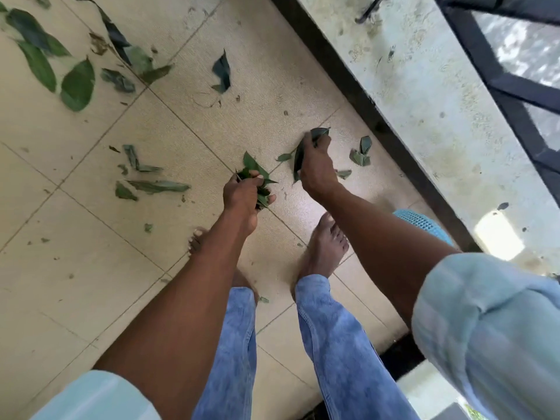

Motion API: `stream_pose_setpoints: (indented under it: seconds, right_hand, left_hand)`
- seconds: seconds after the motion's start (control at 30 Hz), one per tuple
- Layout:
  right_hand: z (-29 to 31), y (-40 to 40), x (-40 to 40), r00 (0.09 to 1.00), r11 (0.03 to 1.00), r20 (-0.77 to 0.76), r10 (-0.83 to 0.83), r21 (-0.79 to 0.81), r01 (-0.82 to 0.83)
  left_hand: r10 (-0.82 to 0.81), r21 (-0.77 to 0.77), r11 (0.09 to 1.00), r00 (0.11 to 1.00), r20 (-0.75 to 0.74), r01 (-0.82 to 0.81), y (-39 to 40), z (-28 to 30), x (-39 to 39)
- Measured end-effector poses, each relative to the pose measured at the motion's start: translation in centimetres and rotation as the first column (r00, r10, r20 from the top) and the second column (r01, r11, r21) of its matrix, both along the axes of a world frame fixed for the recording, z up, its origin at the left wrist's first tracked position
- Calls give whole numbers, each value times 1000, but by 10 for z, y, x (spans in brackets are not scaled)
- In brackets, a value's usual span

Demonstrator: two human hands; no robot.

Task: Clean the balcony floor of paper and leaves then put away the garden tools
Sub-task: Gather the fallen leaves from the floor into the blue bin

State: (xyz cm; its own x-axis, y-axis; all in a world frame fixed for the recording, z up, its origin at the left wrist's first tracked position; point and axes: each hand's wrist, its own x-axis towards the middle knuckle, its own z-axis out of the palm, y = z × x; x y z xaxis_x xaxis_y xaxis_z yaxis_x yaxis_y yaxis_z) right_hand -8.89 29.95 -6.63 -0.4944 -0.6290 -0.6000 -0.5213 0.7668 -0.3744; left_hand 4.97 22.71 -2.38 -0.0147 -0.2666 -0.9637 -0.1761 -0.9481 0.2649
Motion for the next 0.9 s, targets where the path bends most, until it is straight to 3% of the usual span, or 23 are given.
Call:
stream_pose_setpoints:
  seconds: [0.2,0.4,0.63,0.77,0.83,0.9]
  right_hand:
    - [-23,36,15,989,988,-62,135,-61,-139]
    - [-10,38,10,930,964,-276,243,-33,-262]
    - [-18,43,11,901,917,-214,377,-51,-396]
    - [-16,43,25,970,972,-149,193,-108,-210]
    - [-9,44,31,998,984,-31,-53,-174,47]
    - [-1,48,33,946,926,56,-318,-195,323]
  left_hand:
    - [-46,7,999,998,49,45,7,-5,-6]
    - [-117,-6,993,992,48,117,4,6,-19]
    - [-146,-23,989,989,23,146,4,3,-32]
    - [-181,-13,983,983,31,182,13,5,-29]
    - [-186,-6,983,982,46,186,17,8,-24]
    - [-180,1,984,982,62,180,19,10,-19]
